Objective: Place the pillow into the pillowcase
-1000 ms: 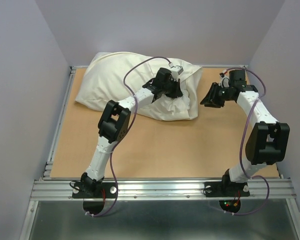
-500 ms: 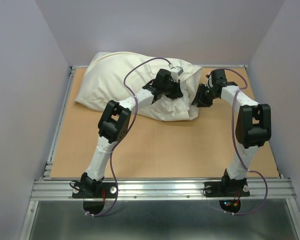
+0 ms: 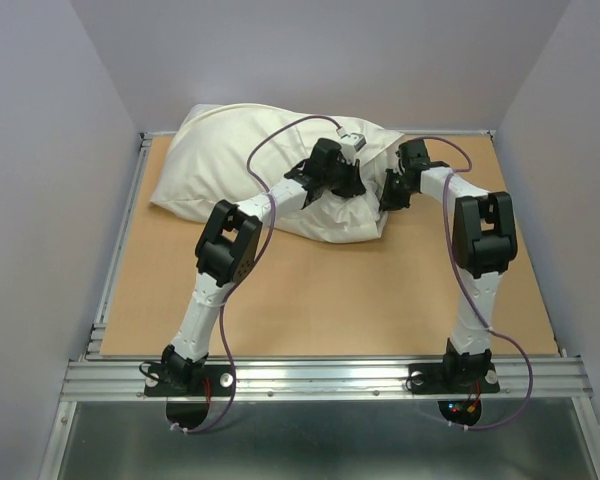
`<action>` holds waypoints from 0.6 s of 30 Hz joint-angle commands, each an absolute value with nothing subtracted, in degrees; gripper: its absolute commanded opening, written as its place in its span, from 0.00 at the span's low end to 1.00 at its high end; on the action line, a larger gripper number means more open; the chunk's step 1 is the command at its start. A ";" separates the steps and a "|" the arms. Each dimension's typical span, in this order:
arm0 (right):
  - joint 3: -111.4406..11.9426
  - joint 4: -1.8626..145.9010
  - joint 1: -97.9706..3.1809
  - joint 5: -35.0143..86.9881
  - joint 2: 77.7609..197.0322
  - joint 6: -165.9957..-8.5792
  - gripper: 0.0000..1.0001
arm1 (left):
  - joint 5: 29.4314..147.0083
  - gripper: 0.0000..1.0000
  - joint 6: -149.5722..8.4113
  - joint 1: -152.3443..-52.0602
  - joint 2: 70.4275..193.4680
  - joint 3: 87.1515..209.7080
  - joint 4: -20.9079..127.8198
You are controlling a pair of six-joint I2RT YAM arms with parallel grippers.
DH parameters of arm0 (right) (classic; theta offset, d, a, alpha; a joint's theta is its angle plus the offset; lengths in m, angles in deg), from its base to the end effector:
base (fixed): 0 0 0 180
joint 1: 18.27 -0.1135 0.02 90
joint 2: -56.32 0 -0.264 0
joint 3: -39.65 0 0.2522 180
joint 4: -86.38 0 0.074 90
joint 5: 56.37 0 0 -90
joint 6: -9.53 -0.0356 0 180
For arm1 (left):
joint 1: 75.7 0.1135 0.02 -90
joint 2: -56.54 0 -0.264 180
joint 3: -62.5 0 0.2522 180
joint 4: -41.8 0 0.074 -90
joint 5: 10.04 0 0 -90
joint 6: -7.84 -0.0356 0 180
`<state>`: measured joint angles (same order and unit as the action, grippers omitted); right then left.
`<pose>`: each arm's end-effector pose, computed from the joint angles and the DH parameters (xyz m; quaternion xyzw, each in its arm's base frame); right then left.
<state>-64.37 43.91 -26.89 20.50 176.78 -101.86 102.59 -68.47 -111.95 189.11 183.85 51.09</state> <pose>0.4455 0.0757 0.1766 0.0760 0.9546 0.1753 0.2286 0.4323 -0.3339 0.2214 0.2673 0.7683 -0.3821 0.4386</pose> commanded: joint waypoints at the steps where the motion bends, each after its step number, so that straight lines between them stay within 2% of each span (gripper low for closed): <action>1: -66.84 44.32 -27.58 23.70 176.99 -100.95 0.08 | 102.02 0.00 -67.66 -110.77 186.44 182.61 51.34; 3: -66.93 43.70 -26.97 21.08 175.94 -99.90 0.00 | 102.02 0.00 -67.66 -110.33 186.53 182.61 51.51; 10: -60.71 39.83 -23.46 -0.95 161.03 -96.03 0.01 | 102.02 0.00 -67.66 -109.28 188.29 185.15 50.38; 18: -57.26 39.66 -23.45 -26.12 156.42 -102.26 0.01 | 102.02 0.00 -67.66 -110.94 193.47 192.45 49.23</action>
<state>-59.39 40.43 -23.07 -8.59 157.50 -98.73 104.10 -67.70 -110.51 190.67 188.46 51.05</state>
